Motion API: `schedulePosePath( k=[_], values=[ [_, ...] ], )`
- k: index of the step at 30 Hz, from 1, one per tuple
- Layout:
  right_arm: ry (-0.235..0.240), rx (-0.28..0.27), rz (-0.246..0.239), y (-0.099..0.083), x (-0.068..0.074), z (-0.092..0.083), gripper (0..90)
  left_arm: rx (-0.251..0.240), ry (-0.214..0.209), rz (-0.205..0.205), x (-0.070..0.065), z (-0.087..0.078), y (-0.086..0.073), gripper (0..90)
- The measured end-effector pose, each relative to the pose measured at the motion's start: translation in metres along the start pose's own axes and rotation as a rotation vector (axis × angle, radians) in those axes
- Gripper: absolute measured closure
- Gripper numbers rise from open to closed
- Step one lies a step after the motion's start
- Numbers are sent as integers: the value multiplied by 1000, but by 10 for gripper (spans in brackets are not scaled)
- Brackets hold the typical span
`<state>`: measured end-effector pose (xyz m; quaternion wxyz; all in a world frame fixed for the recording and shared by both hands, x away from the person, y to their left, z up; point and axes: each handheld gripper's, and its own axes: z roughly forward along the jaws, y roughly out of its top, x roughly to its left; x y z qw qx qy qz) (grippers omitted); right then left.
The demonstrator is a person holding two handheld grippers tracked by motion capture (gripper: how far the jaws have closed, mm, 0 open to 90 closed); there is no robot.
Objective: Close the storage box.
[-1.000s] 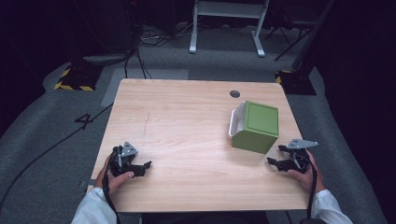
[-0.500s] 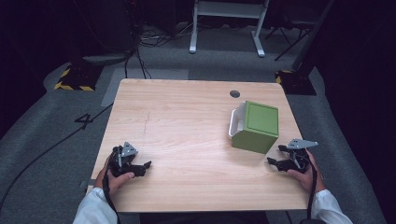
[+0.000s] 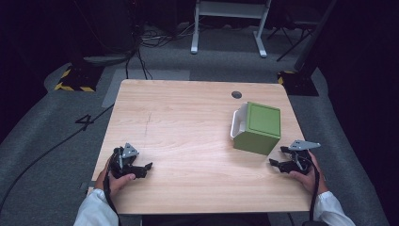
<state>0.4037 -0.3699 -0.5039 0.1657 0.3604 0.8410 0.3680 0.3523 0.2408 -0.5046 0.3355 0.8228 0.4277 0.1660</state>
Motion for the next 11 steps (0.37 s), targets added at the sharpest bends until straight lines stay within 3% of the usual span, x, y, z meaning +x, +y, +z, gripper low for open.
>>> schedulePosePath(
  k=[11],
  values=[
    [0,0,0,0,0,0,164,3,2,0,0,0,0,158]
  ],
)
